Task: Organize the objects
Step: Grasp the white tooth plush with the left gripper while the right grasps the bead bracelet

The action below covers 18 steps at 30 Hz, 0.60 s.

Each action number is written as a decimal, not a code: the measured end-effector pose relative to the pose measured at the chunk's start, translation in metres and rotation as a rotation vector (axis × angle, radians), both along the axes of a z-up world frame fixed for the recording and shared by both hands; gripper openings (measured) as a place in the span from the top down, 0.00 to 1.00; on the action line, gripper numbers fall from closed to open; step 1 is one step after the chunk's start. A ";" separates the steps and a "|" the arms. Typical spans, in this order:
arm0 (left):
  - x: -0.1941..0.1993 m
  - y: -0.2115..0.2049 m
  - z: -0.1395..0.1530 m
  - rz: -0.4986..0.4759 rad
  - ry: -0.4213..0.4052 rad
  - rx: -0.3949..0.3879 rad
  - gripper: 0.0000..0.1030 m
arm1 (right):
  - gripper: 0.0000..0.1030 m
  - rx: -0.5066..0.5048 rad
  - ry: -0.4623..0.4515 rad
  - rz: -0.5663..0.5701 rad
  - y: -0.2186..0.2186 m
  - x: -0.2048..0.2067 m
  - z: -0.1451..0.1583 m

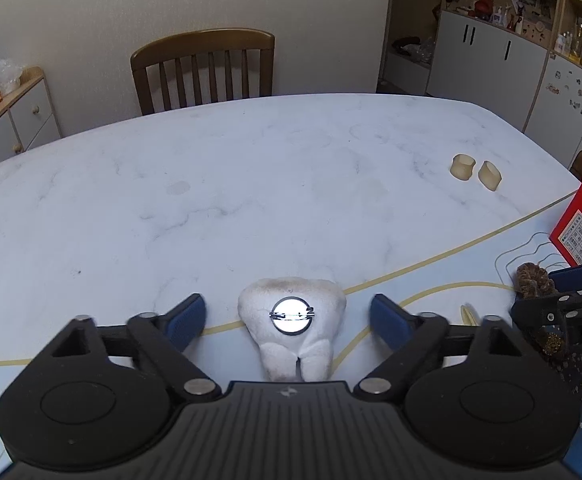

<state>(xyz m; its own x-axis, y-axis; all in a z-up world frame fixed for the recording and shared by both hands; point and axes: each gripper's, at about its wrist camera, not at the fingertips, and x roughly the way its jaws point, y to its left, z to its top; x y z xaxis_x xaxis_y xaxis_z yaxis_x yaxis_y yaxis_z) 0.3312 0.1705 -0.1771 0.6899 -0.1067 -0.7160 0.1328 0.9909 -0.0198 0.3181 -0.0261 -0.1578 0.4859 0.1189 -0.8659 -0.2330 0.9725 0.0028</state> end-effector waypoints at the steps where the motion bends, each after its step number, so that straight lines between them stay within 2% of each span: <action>1: 0.000 0.000 0.001 -0.004 0.000 -0.006 0.23 | 0.57 0.000 0.000 0.002 0.001 -0.001 0.000; 6: -0.001 -0.001 0.005 -0.006 0.011 -0.019 0.48 | 0.73 0.001 0.007 0.010 0.006 -0.003 0.002; 10: -0.002 -0.002 0.008 -0.009 0.030 -0.021 0.48 | 0.78 0.005 0.016 0.014 0.009 -0.007 0.004; 18: -0.022 -0.014 0.018 -0.051 0.055 -0.027 0.49 | 0.80 0.060 0.015 -0.002 0.006 -0.022 0.014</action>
<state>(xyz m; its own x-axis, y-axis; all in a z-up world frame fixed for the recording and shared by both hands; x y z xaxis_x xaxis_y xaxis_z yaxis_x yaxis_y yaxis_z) 0.3089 0.1568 -0.1591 0.6428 -0.1606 -0.7490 0.1813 0.9819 -0.0549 0.2962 -0.0198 -0.1435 0.4732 0.1695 -0.8645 -0.2301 0.9710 0.0645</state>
